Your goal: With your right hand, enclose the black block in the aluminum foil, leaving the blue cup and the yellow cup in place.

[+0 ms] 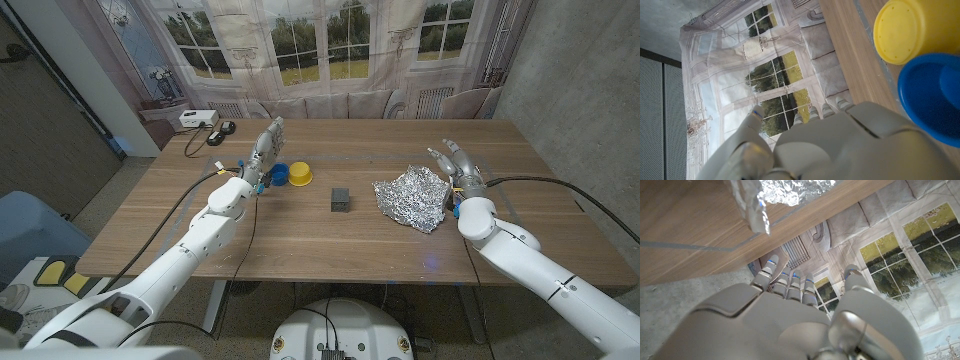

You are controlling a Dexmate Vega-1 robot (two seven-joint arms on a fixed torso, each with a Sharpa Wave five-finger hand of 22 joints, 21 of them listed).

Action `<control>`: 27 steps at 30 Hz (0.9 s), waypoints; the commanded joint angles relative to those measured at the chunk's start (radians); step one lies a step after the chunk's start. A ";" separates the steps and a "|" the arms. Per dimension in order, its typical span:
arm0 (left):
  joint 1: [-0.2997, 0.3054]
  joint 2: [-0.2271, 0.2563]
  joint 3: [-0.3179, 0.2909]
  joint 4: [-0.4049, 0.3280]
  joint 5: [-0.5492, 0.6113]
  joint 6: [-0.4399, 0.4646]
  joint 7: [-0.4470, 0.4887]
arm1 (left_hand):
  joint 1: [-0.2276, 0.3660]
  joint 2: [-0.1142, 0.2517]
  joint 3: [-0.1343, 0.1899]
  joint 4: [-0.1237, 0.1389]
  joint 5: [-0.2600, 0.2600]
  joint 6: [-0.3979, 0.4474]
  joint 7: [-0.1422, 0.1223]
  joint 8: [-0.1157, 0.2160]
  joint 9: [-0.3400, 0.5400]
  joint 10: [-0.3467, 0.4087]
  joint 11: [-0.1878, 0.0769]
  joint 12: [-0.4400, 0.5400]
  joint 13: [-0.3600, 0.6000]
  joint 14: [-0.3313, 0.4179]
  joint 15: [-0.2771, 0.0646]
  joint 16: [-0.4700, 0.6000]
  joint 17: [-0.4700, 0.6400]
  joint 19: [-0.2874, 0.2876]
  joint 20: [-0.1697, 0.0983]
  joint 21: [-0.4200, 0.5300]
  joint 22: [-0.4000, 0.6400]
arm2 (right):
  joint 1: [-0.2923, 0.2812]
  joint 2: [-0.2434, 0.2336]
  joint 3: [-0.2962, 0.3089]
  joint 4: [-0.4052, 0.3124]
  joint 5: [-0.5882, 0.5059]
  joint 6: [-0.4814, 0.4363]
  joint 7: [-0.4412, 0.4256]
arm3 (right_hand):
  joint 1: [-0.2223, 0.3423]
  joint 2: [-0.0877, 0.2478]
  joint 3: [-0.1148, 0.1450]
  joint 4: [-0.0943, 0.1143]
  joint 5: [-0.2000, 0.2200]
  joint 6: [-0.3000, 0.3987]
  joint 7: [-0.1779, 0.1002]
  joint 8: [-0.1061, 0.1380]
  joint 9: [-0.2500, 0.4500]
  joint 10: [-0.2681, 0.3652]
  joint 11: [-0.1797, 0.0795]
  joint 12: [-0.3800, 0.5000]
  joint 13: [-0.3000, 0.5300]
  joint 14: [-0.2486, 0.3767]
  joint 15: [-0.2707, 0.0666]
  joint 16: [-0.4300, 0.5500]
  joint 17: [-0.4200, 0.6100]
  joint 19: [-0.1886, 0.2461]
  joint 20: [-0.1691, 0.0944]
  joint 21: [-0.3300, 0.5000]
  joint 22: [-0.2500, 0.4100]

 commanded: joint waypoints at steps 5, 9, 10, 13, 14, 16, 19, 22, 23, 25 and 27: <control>-0.017 -0.005 0.004 0.035 -0.014 -0.017 -0.048 | -0.008 -0.002 -0.005 0.002 0.007 -0.079 0.007 0.003 0.003 -0.095 0.006 0.003 0.000 -0.129 0.004 0.003 0.002 -0.044 0.006 0.007 0.003 | -0.045 0.024 -0.009 -0.117 -0.057 -0.258 -0.089 | 0.010 0.000 0.002 0.009 -0.002 -0.002 -0.008 -0.004 0.004 0.015 0.002 0.009 0.001 0.018 -0.002 0.009 0.001 0.024 0.002 0.008 0.005; -0.019 -0.005 0.003 0.042 -0.016 -0.019 -0.052 | -0.008 -0.002 -0.005 0.001 0.008 -0.079 0.007 0.003 0.003 -0.095 0.006 0.003 -0.001 -0.130 0.004 0.003 0.002 -0.044 0.006 0.006 0.003 | -0.041 0.031 -0.018 -0.121 -0.064 -0.294 -0.096 | 0.014 -0.002 0.002 0.011 -0.002 -0.001 -0.009 -0.004 0.004 0.024 -0.001 0.011 0.001 0.030 -0.005 0.012 0.001 0.037 0.005 0.011 0.005; -0.019 -0.006 0.002 0.043 -0.017 -0.021 -0.052 | -0.008 -0.002 -0.005 0.001 0.008 -0.078 0.008 0.003 0.003 -0.095 0.006 0.003 -0.002 -0.130 0.004 0.003 0.002 -0.044 0.007 0.006 0.003 | -0.039 0.034 -0.021 -0.122 -0.067 -0.305 -0.099 | 0.015 -0.002 0.001 0.011 -0.002 -0.001 -0.009 -0.005 0.004 0.024 -0.001 0.011 0.001 0.032 -0.006 0.013 0.001 0.041 0.007 0.013 0.005; -0.020 -0.005 0.001 0.046 -0.019 -0.021 -0.055 | -0.008 -0.002 -0.006 0.001 0.008 -0.079 0.006 0.002 0.003 -0.094 0.005 0.002 -0.002 -0.130 0.004 0.002 0.002 -0.045 0.007 0.006 0.003 | -0.030 0.044 -0.036 -0.130 -0.078 -0.353 -0.108 | 0.019 -0.003 0.001 0.013 -0.002 -0.001 -0.010 -0.005 0.004 0.031 -0.004 0.011 0.001 0.050 -0.006 0.018 0.002 0.063 0.016 0.019 0.005; -0.020 -0.005 0.000 0.048 -0.020 -0.022 -0.057 | -0.009 -0.002 -0.006 0.001 0.008 -0.079 0.007 0.002 0.003 -0.095 0.004 0.002 -0.002 -0.130 0.004 0.002 0.002 -0.044 0.006 0.006 0.003 | -0.025 0.049 -0.041 -0.135 -0.082 -0.378 -0.111 | 0.021 -0.003 0.001 0.015 -0.002 -0.001 -0.010 -0.006 0.005 0.032 -0.004 0.011 0.001 0.063 -0.006 0.022 0.002 0.075 0.018 0.023 0.006; -0.022 -0.006 -0.001 0.053 -0.020 -0.024 -0.059 | -0.009 -0.002 -0.006 0.001 0.008 -0.079 0.007 0.002 0.003 -0.095 0.006 0.002 -0.003 -0.130 0.004 0.002 0.002 -0.044 0.007 0.006 0.003 | -0.017 0.047 -0.054 -0.142 -0.090 -0.407 -0.108 | 0.022 -0.004 0.000 0.016 -0.002 0.000 -0.011 -0.006 0.005 0.036 -0.006 0.012 0.001 0.075 -0.005 0.026 0.002 0.086 0.019 0.026 0.006; -0.025 -0.007 -0.001 0.059 -0.021 -0.027 -0.062 | -0.009 -0.002 -0.006 0.001 0.008 -0.078 0.007 0.002 0.003 -0.095 0.005 0.002 -0.003 -0.129 0.003 0.002 0.002 -0.043 0.007 0.007 0.002 | -0.003 0.055 -0.064 -0.148 -0.095 -0.459 -0.109 | 0.022 -0.006 -0.002 0.017 -0.003 0.001 -0.011 -0.006 0.005 0.043 -0.005 0.013 0.001 0.083 -0.008 0.028 0.002 0.097 0.016 0.029 0.006; -0.029 -0.009 -0.001 0.066 -0.022 -0.028 -0.065 | -0.009 -0.002 -0.007 0.001 0.008 -0.079 0.008 0.002 0.003 -0.095 0.005 0.002 -0.004 -0.129 0.004 0.002 0.002 -0.043 0.007 0.007 0.002 | 0.009 0.062 -0.075 -0.150 -0.100 -0.503 -0.111 | 0.023 -0.007 -0.003 0.018 -0.003 0.004 -0.007 -0.005 0.005 0.047 -0.005 0.014 0.001 0.089 -0.009 0.030 0.003 0.100 0.016 0.029 0.006; -0.030 -0.010 -0.001 0.069 -0.023 -0.028 -0.067 | -0.009 -0.002 -0.007 0.001 0.008 -0.078 0.008 0.002 0.003 -0.095 0.005 0.002 -0.004 -0.129 0.004 0.002 0.002 -0.043 0.007 0.007 0.002 | 0.013 0.060 -0.081 -0.151 -0.103 -0.514 -0.109 | 0.023 -0.008 -0.004 0.018 -0.003 0.004 -0.007 -0.005 0.005 0.046 -0.007 0.013 0.001 0.092 -0.009 0.031 0.003 0.105 0.020 0.030 0.006; -0.033 -0.012 0.000 0.076 -0.025 -0.028 -0.070 | -0.009 -0.001 -0.007 0.000 0.008 -0.078 0.008 0.002 0.003 -0.094 0.005 0.001 -0.004 -0.129 0.004 0.002 0.002 -0.042 0.006 0.007 0.002 | 0.024 0.072 -0.091 -0.150 -0.109 -0.551 -0.117 | 0.024 -0.009 -0.005 0.020 -0.002 0.004 -0.007 -0.006 0.005 0.047 -0.006 0.012 0.001 0.106 -0.012 0.036 0.003 0.121 0.027 0.035 0.006; -0.037 -0.015 0.000 0.083 -0.026 -0.029 -0.076 | -0.009 -0.001 -0.007 0.000 0.008 -0.078 0.008 0.002 0.003 -0.096 0.007 0.001 -0.005 -0.130 0.004 0.002 0.002 -0.043 0.007 0.006 0.002 | 0.030 0.076 -0.095 -0.151 -0.108 -0.573 -0.115 | 0.027 -0.009 -0.008 0.023 -0.002 0.003 -0.008 -0.007 0.006 0.049 -0.009 0.010 0.001 0.138 -0.015 0.046 0.005 0.165 0.032 0.048 0.007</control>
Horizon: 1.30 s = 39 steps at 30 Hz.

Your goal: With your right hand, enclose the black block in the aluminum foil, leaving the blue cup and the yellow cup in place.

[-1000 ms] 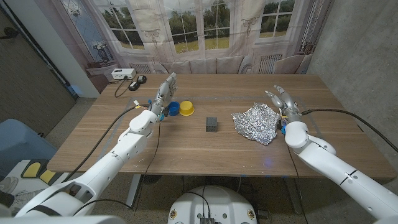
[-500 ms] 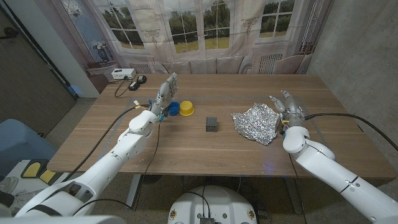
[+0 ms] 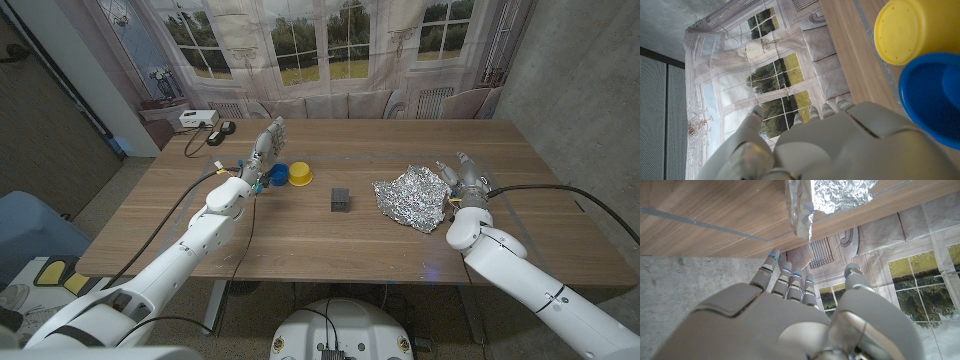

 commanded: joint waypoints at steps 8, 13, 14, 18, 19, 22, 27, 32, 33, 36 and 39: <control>-0.031 -0.018 0.001 0.056 -0.008 -0.010 -0.029 | -0.009 -0.001 -0.004 -0.005 0.008 -0.077 0.008 0.001 0.003 -0.095 0.004 0.000 -0.002 -0.130 0.003 0.001 0.002 -0.043 0.007 0.006 0.002 | 0.070 0.021 -0.069 -0.022 -0.013 -0.249 0.016 | 0.014 0.002 -0.006 0.011 -0.002 0.003 -0.006 -0.010 0.007 0.032 -0.006 0.005 0.000 0.125 -0.018 0.047 0.011 0.119 0.011 0.037 0.003; -0.038 -0.022 0.002 0.067 -0.010 -0.010 -0.034 | -0.009 0.000 -0.004 -0.005 0.009 -0.076 0.007 0.001 0.003 -0.094 0.005 0.000 -0.002 -0.128 0.003 0.002 0.002 -0.042 0.007 0.006 0.002 | 0.082 0.018 -0.077 -0.017 -0.005 -0.259 0.024 | 0.039 0.009 -0.002 0.005 0.000 -0.005 -0.006 -0.011 0.007 0.041 -0.005 0.002 0.001 0.189 -0.026 0.070 0.014 0.196 -0.014 0.061 0.004; -0.040 -0.023 0.003 0.071 -0.009 -0.010 -0.034 | -0.009 0.000 -0.004 -0.005 0.009 -0.076 0.007 0.001 0.003 -0.094 0.005 0.000 -0.003 -0.128 0.003 0.001 0.002 -0.042 0.008 0.006 0.002 | 0.090 0.014 -0.084 -0.014 -0.004 -0.263 0.031 | 0.046 0.013 0.001 0.003 0.000 -0.006 -0.005 -0.011 0.007 0.043 -0.006 0.002 0.001 0.200 -0.027 0.074 0.014 0.208 -0.018 0.065 0.004; -0.045 -0.026 0.003 0.076 -0.010 -0.005 -0.033 | -0.009 0.000 -0.005 -0.005 0.009 -0.075 0.007 0.001 0.003 -0.095 0.006 0.000 -0.003 -0.128 0.003 0.001 0.002 -0.042 0.007 0.006 0.002 | 0.115 0.003 -0.108 -0.010 -0.003 -0.286 0.049 | 0.067 0.015 0.005 -0.002 0.001 -0.007 -0.004 -0.011 0.007 0.052 -0.007 0.003 0.001 0.234 -0.032 0.085 0.015 0.249 -0.031 0.078 0.004; -0.045 -0.027 0.003 0.077 -0.010 -0.005 -0.032 | -0.009 0.000 -0.005 -0.005 0.009 -0.076 0.007 0.001 0.003 -0.094 0.006 0.000 -0.003 -0.128 0.004 0.001 0.002 -0.042 0.007 0.006 0.002 | 0.120 0.002 -0.110 -0.009 0.001 -0.291 0.055 | 0.074 0.013 0.004 -0.003 0.001 -0.007 -0.004 -0.011 0.008 0.056 -0.008 0.003 0.001 0.245 -0.035 0.088 0.015 0.270 -0.042 0.085 0.004; -0.047 -0.024 0.004 0.074 -0.008 0.001 -0.030 | -0.009 0.001 -0.005 -0.005 0.009 -0.075 0.007 0.001 0.003 -0.097 0.006 -0.002 -0.004 -0.127 0.005 0.001 0.002 -0.041 0.007 0.006 0.002 | 0.130 -0.002 -0.120 -0.002 0.005 -0.292 0.063 | 0.082 0.015 0.006 -0.004 0.001 -0.006 -0.003 -0.010 0.008 0.063 -0.010 0.005 0.001 0.261 -0.034 0.093 0.015 0.282 -0.047 0.088 0.004; -0.047 -0.023 0.003 0.068 -0.007 0.004 -0.025 | -0.009 0.001 -0.006 -0.006 0.009 -0.075 0.006 0.001 0.003 -0.098 0.008 -0.002 -0.004 -0.127 0.006 0.001 0.002 -0.042 0.008 0.006 0.002 | 0.155 -0.001 -0.137 0.003 0.010 -0.326 0.074 | 0.113 0.023 0.013 -0.007 0.001 -0.003 -0.002 -0.008 0.008 0.076 -0.012 0.006 0.001 0.304 -0.047 0.109 0.018 0.332 -0.060 0.104 0.004; -0.050 -0.023 0.004 0.067 -0.004 0.004 -0.024 | -0.010 0.002 -0.006 -0.006 0.009 -0.074 0.007 0.001 0.003 -0.095 0.009 -0.001 -0.005 -0.125 0.006 0.002 0.002 -0.041 0.009 0.006 0.002 | 0.171 -0.018 -0.150 0.000 0.024 -0.337 0.100 | 0.164 0.027 0.015 -0.009 0.001 0.040 0.018 0.007 0.008 0.155 -0.005 0.031 0.002 0.457 -0.081 0.181 0.052 0.410 -0.091 0.134 0.008; -0.051 -0.023 0.004 0.067 -0.004 0.005 -0.024 | -0.010 0.002 -0.006 -0.006 0.009 -0.075 0.007 0.001 0.003 -0.095 0.008 -0.002 -0.005 -0.125 0.006 0.002 0.002 -0.041 0.009 0.006 0.002 | 0.174 -0.014 -0.147 0.001 0.029 -0.345 0.101 | 0.175 0.028 0.018 -0.013 0.002 0.047 0.023 0.009 0.008 0.157 -0.005 0.031 0.002 0.453 -0.077 0.179 0.052 0.411 -0.092 0.134 0.008; -0.053 -0.026 0.005 0.069 -0.004 0.004 -0.026 | -0.010 0.002 -0.006 -0.006 0.009 -0.074 0.007 0.001 0.003 -0.095 0.007 -0.002 -0.005 -0.125 0.006 0.002 0.002 -0.040 0.009 0.007 0.002 | 0.185 -0.016 -0.161 0.004 0.025 -0.362 0.097 | 0.209 0.032 0.026 -0.017 0.004 0.070 0.034 0.014 0.009 0.181 -0.001 0.039 0.003 0.455 -0.082 0.180 0.054 0.432 -0.101 0.143 0.008; -0.055 -0.028 0.007 0.072 -0.003 0.004 -0.026 | -0.010 0.002 -0.007 -0.006 0.009 -0.074 0.007 0.001 0.003 -0.097 0.009 -0.003 -0.006 -0.126 0.007 0.001 0.002 -0.040 0.009 0.006 0.002 | 0.192 -0.018 -0.169 0.004 0.022 -0.373 0.095 | 0.252 0.038 0.036 -0.021 0.006 0.086 0.033 0.016 0.009 0.194 -0.007 0.043 0.003 0.485 -0.097 0.193 0.059 0.455 -0.115 0.153 0.009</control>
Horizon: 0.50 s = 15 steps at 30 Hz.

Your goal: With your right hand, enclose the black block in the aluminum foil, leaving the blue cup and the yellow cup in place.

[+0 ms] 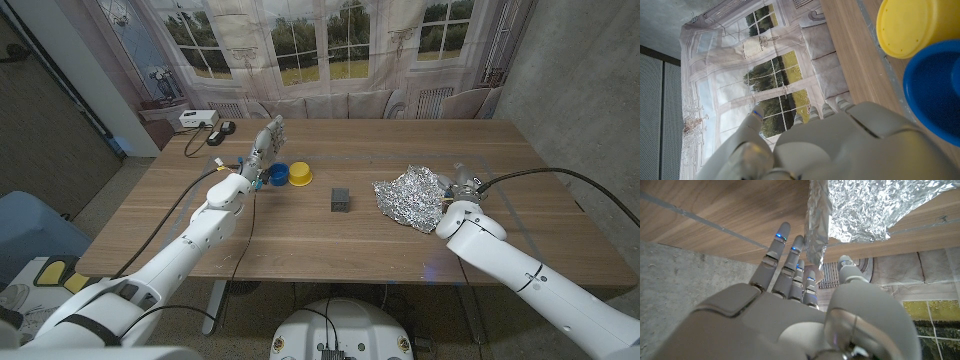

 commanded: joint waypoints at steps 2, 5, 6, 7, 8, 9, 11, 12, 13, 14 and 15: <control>-0.009 -0.006 0.005 0.006 0.006 0.006 0.002 | -0.010 0.002 -0.003 -0.002 0.009 -0.074 0.006 0.000 0.003 -0.097 0.010 -0.003 -0.001 -0.126 0.007 0.001 0.002 -0.040 0.009 0.006 0.002 | 0.057 -0.023 -0.050 0.006 0.008 -0.052 0.019 | 0.076 0.011 0.025 -0.003 0.007 0.031 -0.001 0.009 0.004 0.026 -0.005 0.010 0.003 0.047 -0.021 0.030 0.017 0.035 -0.018 0.019 0.006; -0.010 -0.008 0.005 0.008 0.004 0.006 -0.001 | -0.010 0.002 -0.003 -0.002 0.009 -0.075 0.007 0.000 0.003 -0.096 0.008 -0.003 -0.001 -0.126 0.007 0.001 0.002 -0.040 0.009 0.006 0.002 | 0.060 -0.035 -0.058 0.004 0.008 -0.047 0.025 | 0.121 0.019 0.034 -0.005 0.008 0.037 -0.004 0.006 0.004 0.035 -0.008 0.012 0.004 0.070 -0.035 0.049 0.033 0.061 -0.032 0.034 0.009; -0.010 -0.007 0.006 0.007 0.007 0.007 0.001 | -0.010 0.002 -0.003 -0.002 0.009 -0.074 0.007 0.000 0.003 -0.096 0.008 -0.003 -0.002 -0.126 0.007 0.001 0.002 -0.040 0.009 0.006 0.002 | 0.061 -0.031 -0.058 0.006 0.010 -0.053 0.024 | 0.132 0.018 0.035 -0.006 0.008 0.038 -0.005 0.005 0.004 0.040 -0.011 0.014 0.004 0.074 -0.039 0.053 0.037 0.065 -0.036 0.037 0.009; -0.011 -0.007 0.007 0.007 0.008 0.007 0.001 | -0.010 0.002 -0.003 -0.002 0.009 -0.074 0.006 0.000 0.003 -0.097 0.008 -0.003 -0.002 -0.127 0.008 0.001 0.002 -0.042 0.009 0.006 0.002 | 0.064 -0.030 -0.062 0.008 0.008 -0.057 0.023 | 0.159 0.018 0.041 -0.010 0.009 0.045 -0.005 0.006 0.004 0.041 -0.011 0.014 0.004 0.077 -0.040 0.057 0.043 0.071 -0.038 0.042 0.010; -0.011 -0.007 0.006 0.007 0.007 0.008 0.002 | -0.010 0.002 -0.003 -0.002 0.009 -0.074 0.006 0.000 0.003 -0.097 0.008 -0.003 -0.002 -0.127 0.007 0.001 0.002 -0.042 0.009 0.006 0.002 | 0.066 -0.033 -0.068 0.009 0.004 -0.056 0.021 | 0.178 0.020 0.045 -0.010 0.010 0.049 -0.006 0.006 0.004 0.043 -0.015 0.014 0.004 0.083 -0.052 0.063 0.048 0.072 -0.042 0.044 0.011; -0.010 -0.007 0.006 0.006 0.007 0.008 0.003 | -0.010 0.002 -0.004 -0.002 0.009 -0.074 0.006 0.000 0.003 -0.097 0.008 -0.003 -0.002 -0.127 0.007 0.001 0.002 -0.041 0.009 0.006 0.002 | 0.069 -0.037 -0.073 0.009 0.002 -0.055 0.023 | 0.209 0.022 0.052 -0.012 0.011 0.061 -0.006 0.009 0.005 0.049 -0.018 0.016 0.004 0.085 -0.061 0.065 0.051 0.075 -0.051 0.048 0.012; -0.009 -0.006 0.006 0.003 0.007 0.011 0.004 | -0.010 0.002 -0.004 -0.003 0.009 -0.074 0.005 0.000 0.003 -0.098 0.009 -0.004 -0.002 -0.127 0.007 0.001 0.002 -0.041 0.009 0.006 0.002 | 0.079 -0.039 -0.085 0.011 -0.001 -0.069 0.027 | 0.257 0.020 0.059 -0.014 0.011 0.070 -0.005 0.009 0.005 0.059 -0.024 0.019 0.004 0.100 -0.070 0.078 0.062 0.078 -0.060 0.055 0.013; -0.009 -0.005 0.007 0.002 0.008 0.011 0.005 | -0.010 0.002 -0.004 -0.003 0.009 -0.074 0.005 0.000 0.003 -0.098 0.009 -0.004 -0.002 -0.127 0.007 0.001 0.002 -0.041 0.009 0.006 0.002 | 0.084 -0.033 -0.087 0.014 -0.003 -0.081 0.023 | 0.288 0.017 0.063 -0.014 0.011 0.074 -0.005 0.008 0.005 0.060 -0.026 0.019 0.004 0.104 -0.077 0.084 0.069 0.079 -0.066 0.059 0.014; -0.008 -0.006 0.006 0.000 0.007 0.012 0.006 | -0.010 0.002 -0.004 -0.003 0.009 -0.074 0.005 0.000 0.003 -0.098 0.009 -0.004 -0.002 -0.127 0.008 0.000 0.002 -0.041 0.009 0.006 0.002 | 0.088 -0.043 -0.094 0.011 -0.002 -0.079 0.033 | 0.310 0.015 0.063 -0.012 0.010 0.077 -0.006 0.006 0.005 0.064 -0.029 0.019 0.004 0.122 -0.092 0.098 0.079 0.088 -0.072 0.066 0.016; -0.007 -0.006 0.006 0.000 0.008 0.011 0.007 | -0.010 0.002 -0.004 -0.003 0.009 -0.074 0.005 0.000 0.003 -0.098 0.008 -0.004 -0.002 -0.128 0.008 0.000 0.002 -0.041 0.009 0.006 0.002 | 0.091 -0.043 -0.095 0.011 -0.001 -0.082 0.036 | 0.332 0.014 0.065 -0.013 0.011 0.083 -0.006 0.007 0.005 0.068 -0.030 0.021 0.004 0.131 -0.102 0.106 0.087 0.091 -0.079 0.071 0.017; -0.006 -0.005 0.006 -0.003 0.008 0.012 0.010 | -0.010 0.002 -0.004 -0.003 0.009 -0.074 0.005 0.000 0.003 -0.098 0.008 -0.004 -0.002 -0.128 0.008 0.000 0.002 -0.041 0.008 0.006 0.002 | 0.094 -0.044 -0.098 0.011 0.000 -0.087 0.039 | 0.358 0.014 0.067 -0.011 0.011 0.087 -0.007 0.006 0.005 0.069 -0.031 0.021 0.004 0.138 -0.106 0.116 0.099 0.089 -0.083 0.075 0.018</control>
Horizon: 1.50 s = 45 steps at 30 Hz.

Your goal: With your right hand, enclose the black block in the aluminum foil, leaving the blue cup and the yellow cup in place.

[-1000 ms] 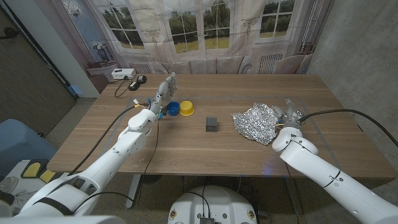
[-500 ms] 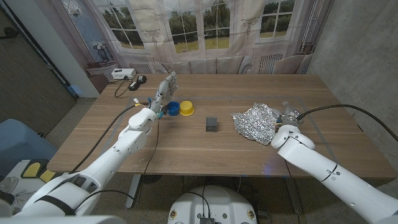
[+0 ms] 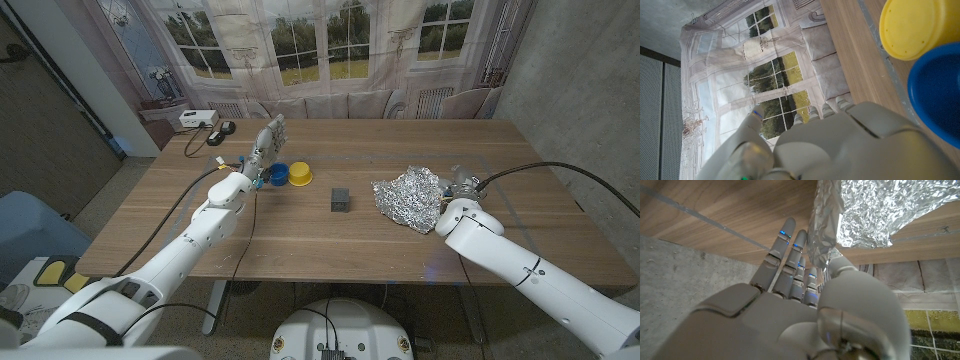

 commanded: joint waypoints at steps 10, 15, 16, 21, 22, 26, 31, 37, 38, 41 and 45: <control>0.009 0.003 0.000 -0.021 0.005 0.008 0.018 | -0.011 0.003 -0.005 -0.003 0.010 -0.073 0.004 0.000 0.003 -0.101 0.009 -0.005 0.002 -0.130 0.006 -0.001 0.002 -0.043 0.008 0.005 0.002 | 0.073 -0.035 -0.079 0.007 -0.004 -0.070 0.045 | 0.386 -0.013 0.019 0.000 0.000 0.040 -0.024 -0.011 0.008 0.009 -0.032 0.000 0.007 0.084 -0.158 0.139 0.191 -0.028 -0.100 0.083 0.035; 0.010 0.004 0.001 -0.025 0.006 0.010 0.018 | -0.012 0.003 -0.006 -0.003 0.010 -0.072 0.002 0.000 0.003 -0.101 0.012 -0.005 0.002 -0.131 0.005 -0.001 0.002 -0.043 0.008 0.005 0.002 | 0.078 -0.038 -0.093 0.008 -0.018 -0.076 0.035 | 0.536 -0.011 0.005 0.012 0.002 0.089 -0.045 0.002 0.013 0.032 -0.049 -0.003 0.015 0.125 -0.160 0.171 0.263 -0.072 -0.179 0.158 0.087; 0.011 0.004 0.001 -0.027 0.006 0.010 0.021 | -0.012 0.003 -0.006 -0.003 0.010 -0.073 0.001 0.000 0.003 -0.102 0.012 -0.006 0.002 -0.132 0.005 -0.001 0.002 -0.043 0.008 0.005 0.002 | 0.076 -0.041 -0.094 0.007 -0.019 -0.071 0.035 | 0.548 -0.008 0.003 0.013 0.002 0.094 -0.050 0.003 0.013 0.035 -0.054 -0.003 0.016 0.128 -0.160 0.173 0.269 -0.077 -0.187 0.167 0.094; 0.019 0.009 0.001 -0.040 0.007 0.016 0.027 | -0.012 0.004 -0.006 -0.003 0.010 -0.073 0.000 0.000 0.003 -0.103 0.012 -0.006 0.002 -0.133 0.005 -0.001 0.002 -0.043 0.007 0.004 0.002 | 0.041 -0.035 -0.078 0.006 -0.049 -0.029 -0.023 | 0.577 -0.005 -0.014 0.021 -0.004 0.126 -0.054 0.012 0.014 0.060 -0.054 -0.001 0.018 0.130 -0.160 0.169 0.290 -0.081 -0.214 0.214 0.121; 0.020 0.009 0.000 -0.042 0.007 0.016 0.029 | -0.012 0.004 -0.006 -0.003 0.010 -0.073 0.000 0.000 0.003 -0.103 0.013 -0.006 0.001 -0.133 0.005 -0.001 0.002 -0.044 0.007 0.004 0.002 | 0.033 -0.027 -0.071 0.007 -0.055 -0.023 -0.038 | 0.582 -0.003 -0.017 0.023 -0.005 0.132 -0.054 0.013 0.014 0.065 -0.056 0.000 0.019 0.135 -0.160 0.169 0.295 -0.083 -0.215 0.224 0.127; 0.025 0.012 0.000 -0.050 0.007 0.017 0.031 | -0.012 0.004 -0.007 -0.003 0.010 -0.073 -0.001 0.000 0.004 -0.104 0.012 -0.006 0.001 -0.133 0.004 -0.001 0.002 -0.044 0.007 0.004 0.002 | -0.003 -0.021 -0.048 0.003 -0.075 0.035 -0.080 | 0.587 -0.003 -0.023 0.025 -0.006 0.144 -0.052 0.016 0.014 0.072 -0.057 0.001 0.019 0.141 -0.159 0.167 0.300 -0.085 -0.216 0.238 0.134; 0.031 0.015 0.000 -0.061 0.006 0.020 0.034 | -0.012 0.005 -0.007 -0.003 0.010 -0.074 0.000 -0.001 0.004 -0.104 0.012 -0.006 0.001 -0.133 0.004 -0.001 0.002 -0.044 0.007 0.004 0.002 | -0.091 -0.005 0.034 -0.001 -0.071 0.197 -0.150 | 0.593 -0.005 -0.029 0.025 -0.007 0.157 -0.048 0.019 0.015 0.072 -0.053 -0.001 0.020 0.144 -0.159 0.163 0.305 -0.086 -0.216 0.253 0.141; 0.038 0.018 -0.001 -0.072 0.006 0.021 0.036 | -0.012 0.005 -0.007 -0.003 0.010 -0.073 -0.001 -0.001 0.004 -0.104 0.011 -0.007 0.001 -0.133 0.004 -0.001 0.002 -0.043 0.006 0.005 0.002 | -0.183 0.020 0.110 0.019 -0.074 0.420 -0.234 | 0.598 -0.005 -0.033 0.027 -0.007 0.167 -0.047 0.022 0.015 0.069 -0.051 -0.005 0.020 0.145 -0.158 0.159 0.309 -0.090 -0.217 0.266 0.146; 0.039 0.019 -0.001 -0.073 0.005 0.021 0.034 | -0.012 0.005 -0.007 -0.003 0.010 -0.073 0.000 -0.001 0.004 -0.103 0.011 -0.006 0.001 -0.133 0.004 -0.001 0.002 -0.043 0.006 0.004 0.002 | -0.196 0.022 0.120 0.026 -0.075 0.464 -0.246 | 0.599 -0.004 -0.034 0.027 -0.007 0.171 -0.047 0.023 0.015 0.070 -0.051 -0.005 0.020 0.146 -0.158 0.158 0.310 -0.091 -0.217 0.268 0.148; 0.043 0.021 -0.001 -0.080 0.008 0.021 0.040 | -0.012 0.006 -0.008 -0.003 0.010 -0.073 0.000 -0.001 0.004 -0.104 0.011 -0.007 0.001 -0.134 0.004 -0.001 0.002 -0.044 0.007 0.004 0.002 | -0.227 0.023 0.144 0.042 -0.079 0.570 -0.266 | 0.602 -0.004 -0.036 0.027 -0.007 0.180 -0.049 0.025 0.015 0.076 -0.049 -0.003 0.021 0.147 -0.158 0.156 0.312 -0.094 -0.217 0.274 0.151; 0.047 0.024 -0.002 -0.088 0.007 0.023 0.042 | -0.012 0.006 -0.008 -0.003 0.010 -0.074 0.000 -0.001 0.004 -0.105 0.012 -0.007 0.001 -0.134 0.003 -0.001 0.002 -0.044 0.007 0.004 0.002 | -0.255 0.032 0.167 0.065 -0.094 0.669 -0.291 | 0.605 -0.003 -0.038 0.028 -0.007 0.187 -0.048 0.027 0.016 0.081 -0.048 -0.003 0.021 0.148 -0.157 0.152 0.314 -0.098 -0.217 0.282 0.154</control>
